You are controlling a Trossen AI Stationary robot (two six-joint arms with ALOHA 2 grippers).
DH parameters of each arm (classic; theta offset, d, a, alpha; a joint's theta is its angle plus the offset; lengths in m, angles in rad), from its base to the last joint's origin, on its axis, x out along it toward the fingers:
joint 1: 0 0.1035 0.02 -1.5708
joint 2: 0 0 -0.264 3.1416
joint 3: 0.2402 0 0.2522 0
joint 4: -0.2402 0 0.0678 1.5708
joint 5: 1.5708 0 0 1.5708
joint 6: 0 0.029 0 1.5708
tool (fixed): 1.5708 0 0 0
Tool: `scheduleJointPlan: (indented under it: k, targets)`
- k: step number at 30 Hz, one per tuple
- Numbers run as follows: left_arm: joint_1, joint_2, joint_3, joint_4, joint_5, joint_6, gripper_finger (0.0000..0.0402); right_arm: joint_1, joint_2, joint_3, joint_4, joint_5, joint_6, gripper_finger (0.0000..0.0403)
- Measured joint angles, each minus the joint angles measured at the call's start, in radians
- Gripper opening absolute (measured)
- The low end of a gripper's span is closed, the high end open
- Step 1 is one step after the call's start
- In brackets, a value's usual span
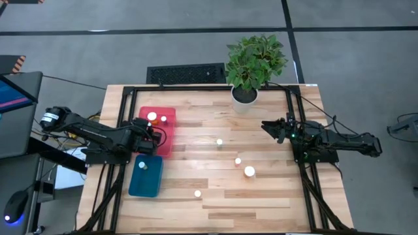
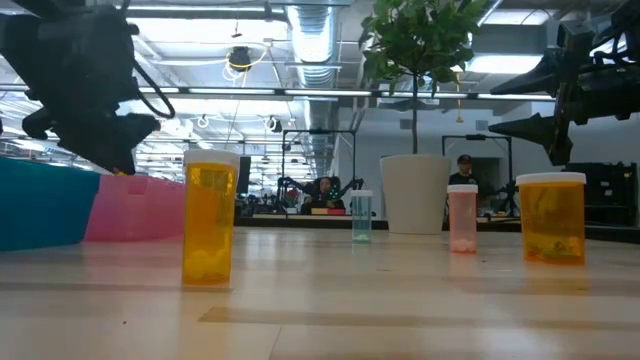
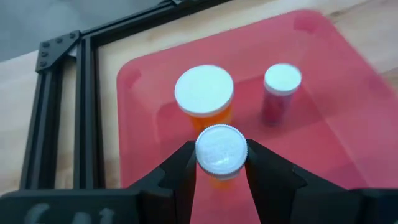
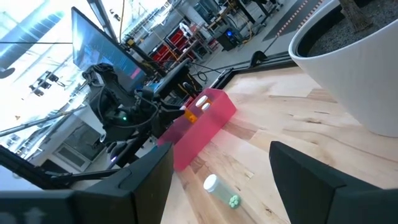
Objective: Pick and place medicine bottles into bin by pill shape (circle, oval)
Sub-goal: Put the right orange capsule bottle into the red bin
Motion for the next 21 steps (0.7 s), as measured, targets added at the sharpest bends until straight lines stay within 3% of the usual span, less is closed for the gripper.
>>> scheduleJointPlan:
  k: [9,21]
  targets:
    - [0.000,0.112,0.000,0.013,-0.003,-0.049,0.0118,0.000,0.000,0.000,0.005,0.000,0.004,0.0276]
    - [0.000,0.164,0.000,0.014,-0.005,-0.092,0.0118,0.000,0.000,0.000,0.005,0.000,0.004,0.0276]
